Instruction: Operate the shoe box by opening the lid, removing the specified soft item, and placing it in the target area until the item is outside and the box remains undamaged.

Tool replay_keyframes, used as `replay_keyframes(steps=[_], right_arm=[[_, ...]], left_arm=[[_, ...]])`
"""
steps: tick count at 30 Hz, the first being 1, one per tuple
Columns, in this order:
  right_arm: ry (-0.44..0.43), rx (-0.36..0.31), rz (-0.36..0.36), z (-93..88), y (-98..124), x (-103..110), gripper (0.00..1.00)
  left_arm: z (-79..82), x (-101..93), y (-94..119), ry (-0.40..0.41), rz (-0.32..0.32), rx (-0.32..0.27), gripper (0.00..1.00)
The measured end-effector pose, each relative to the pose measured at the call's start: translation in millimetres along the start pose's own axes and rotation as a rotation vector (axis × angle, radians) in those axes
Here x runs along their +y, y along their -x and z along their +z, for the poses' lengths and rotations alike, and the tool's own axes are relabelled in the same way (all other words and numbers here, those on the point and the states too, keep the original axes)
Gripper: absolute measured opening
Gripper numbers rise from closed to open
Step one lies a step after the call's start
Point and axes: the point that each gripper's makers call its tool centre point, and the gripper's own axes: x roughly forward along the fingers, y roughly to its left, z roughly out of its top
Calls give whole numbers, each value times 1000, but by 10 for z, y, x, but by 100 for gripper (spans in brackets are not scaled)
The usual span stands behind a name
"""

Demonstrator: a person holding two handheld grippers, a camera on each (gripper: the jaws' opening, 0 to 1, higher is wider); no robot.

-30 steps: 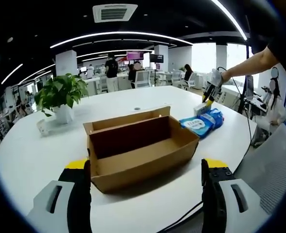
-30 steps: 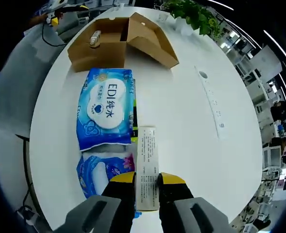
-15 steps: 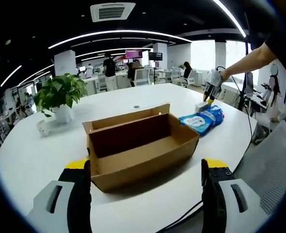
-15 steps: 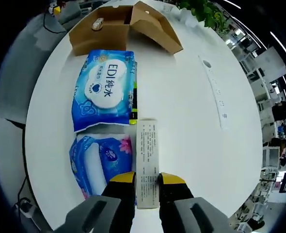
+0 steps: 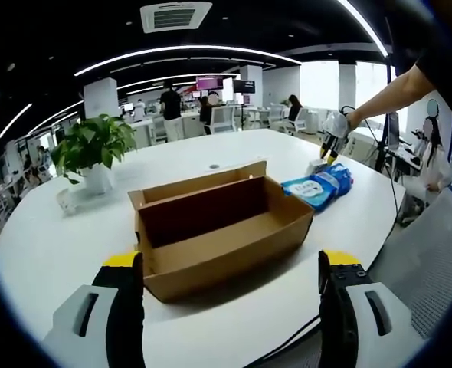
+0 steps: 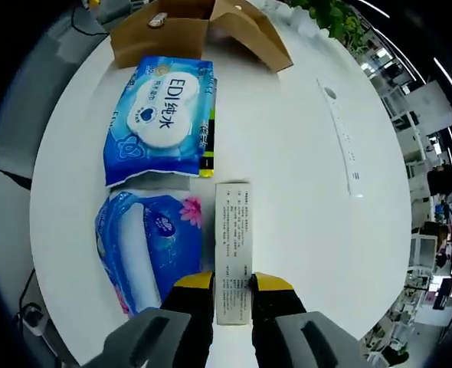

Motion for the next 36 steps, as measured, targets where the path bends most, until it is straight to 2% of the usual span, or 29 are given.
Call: replay_keyframes(steps=[10,14,19,23,27,30,36], right_arm=[[23,-20,50,65,18,93,14],[17,-5,47,46,5,78,14],[22,21,12,8,-17,23,16],[16,17,5,14,-8,6,17],[-12,12,-8,11,6,-22,24],[-10,10,-14,19,37,-20,23],[-80,-21,-78,80,145,-137,31]], left_arm=[[-1,22,0,2,5,-2,98],[5,8,2,0,6,-3,98],[7,12,8,1,10,-6,98],[6,24,15,5,13,-11,98],[-3,38,18,4,14,-12,98],[-3,38,18,6,12,-14,98],[23,6,24,10,6,-22,99]])
